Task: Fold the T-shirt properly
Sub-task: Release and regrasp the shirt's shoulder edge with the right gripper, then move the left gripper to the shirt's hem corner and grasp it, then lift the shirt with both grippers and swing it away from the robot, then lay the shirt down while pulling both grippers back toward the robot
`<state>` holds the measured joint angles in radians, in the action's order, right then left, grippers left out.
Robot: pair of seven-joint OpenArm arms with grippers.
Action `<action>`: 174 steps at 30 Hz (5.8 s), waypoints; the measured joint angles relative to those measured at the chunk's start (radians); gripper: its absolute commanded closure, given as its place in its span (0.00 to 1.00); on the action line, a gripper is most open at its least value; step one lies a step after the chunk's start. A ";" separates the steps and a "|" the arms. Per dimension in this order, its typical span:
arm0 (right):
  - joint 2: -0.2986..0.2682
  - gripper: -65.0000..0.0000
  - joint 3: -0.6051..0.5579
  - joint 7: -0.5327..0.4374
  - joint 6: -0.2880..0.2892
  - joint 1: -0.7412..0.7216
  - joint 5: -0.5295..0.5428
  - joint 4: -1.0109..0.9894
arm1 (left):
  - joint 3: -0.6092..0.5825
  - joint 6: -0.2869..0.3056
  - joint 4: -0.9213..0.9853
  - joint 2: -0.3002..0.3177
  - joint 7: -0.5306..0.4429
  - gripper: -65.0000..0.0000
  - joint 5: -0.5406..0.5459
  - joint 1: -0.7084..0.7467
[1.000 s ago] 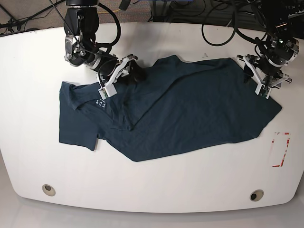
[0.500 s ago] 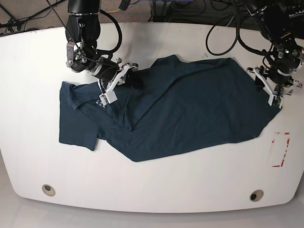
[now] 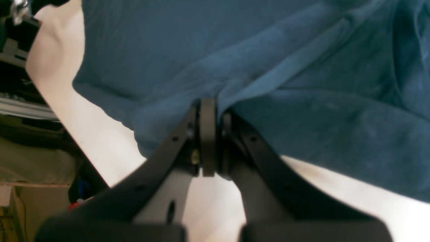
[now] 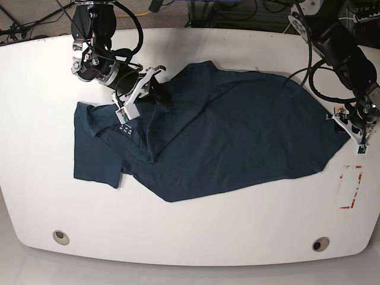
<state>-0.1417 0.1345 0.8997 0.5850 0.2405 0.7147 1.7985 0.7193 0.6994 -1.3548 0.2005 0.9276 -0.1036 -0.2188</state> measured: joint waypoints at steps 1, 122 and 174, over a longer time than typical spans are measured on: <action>0.000 1.00 0.002 -0.005 0.000 0.010 0.001 0.004 | 0.000 0.000 0.024 0.009 0.000 0.51 -0.001 -0.012; -0.404 1.00 0.006 0.015 0.010 -0.845 0.173 -0.525 | -0.526 -0.045 -0.484 -0.024 0.006 1.00 0.275 -0.269; -0.436 1.00 0.232 0.129 0.016 -0.452 0.184 -0.296 | -0.536 0.006 -0.633 0.056 0.130 1.00 0.292 0.050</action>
<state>-0.5777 0.3660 1.0286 0.6014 -0.2119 0.8989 1.5028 0.1833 0.7052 -1.9881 0.2562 1.0580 0.1886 -0.1692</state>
